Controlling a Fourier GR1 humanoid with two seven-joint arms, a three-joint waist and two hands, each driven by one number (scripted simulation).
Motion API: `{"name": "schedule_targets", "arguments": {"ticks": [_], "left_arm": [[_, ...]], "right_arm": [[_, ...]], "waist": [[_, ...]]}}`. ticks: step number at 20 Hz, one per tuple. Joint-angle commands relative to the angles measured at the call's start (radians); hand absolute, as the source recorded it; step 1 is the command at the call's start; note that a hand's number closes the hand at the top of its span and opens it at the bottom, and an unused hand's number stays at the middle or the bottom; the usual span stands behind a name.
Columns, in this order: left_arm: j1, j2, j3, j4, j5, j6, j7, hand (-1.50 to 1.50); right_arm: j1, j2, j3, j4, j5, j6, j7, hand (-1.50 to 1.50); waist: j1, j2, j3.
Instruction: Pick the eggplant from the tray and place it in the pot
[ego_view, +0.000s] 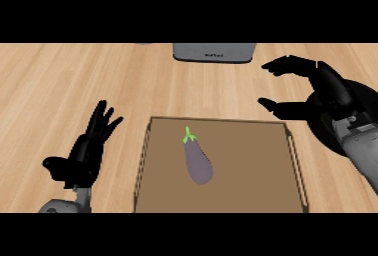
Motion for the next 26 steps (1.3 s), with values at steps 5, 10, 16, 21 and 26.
{"name": "schedule_targets", "arguments": {"ticks": [5,10,16,21,26], "left_arm": [[0.041,-0.058,-0.015,-0.055,-0.055,0.050,-0.048,0.00],[-0.013,-0.034,0.061,0.028,-0.017,-0.001,-0.095,0.00],[0.031,-0.057,-0.004,-0.028,-0.055,0.023,-0.074,0.00],[0.017,-0.038,0.030,-0.047,-0.034,0.005,-0.066,0.00],[0.034,-0.054,0.044,0.006,-0.035,-0.009,-0.121,0.00]], "right_arm": [[-0.089,0.207,0.096,-0.135,0.089,-0.033,0.235,-1.50],[-0.256,0.219,0.125,-0.134,0.099,0.099,0.426,-1.50],[-0.358,0.200,0.263,-0.027,0.005,0.393,0.656,-1.50],[-0.426,0.268,0.311,0.036,-0.096,0.547,0.851,-1.50],[-0.465,0.403,0.338,0.132,-0.068,0.521,0.935,-1.50]], "waist": [[-0.037,0.000,0.006],[-0.038,0.002,0.005],[-0.013,0.003,0.003],[-0.022,0.002,0.004],[-0.031,0.002,0.005]]}}
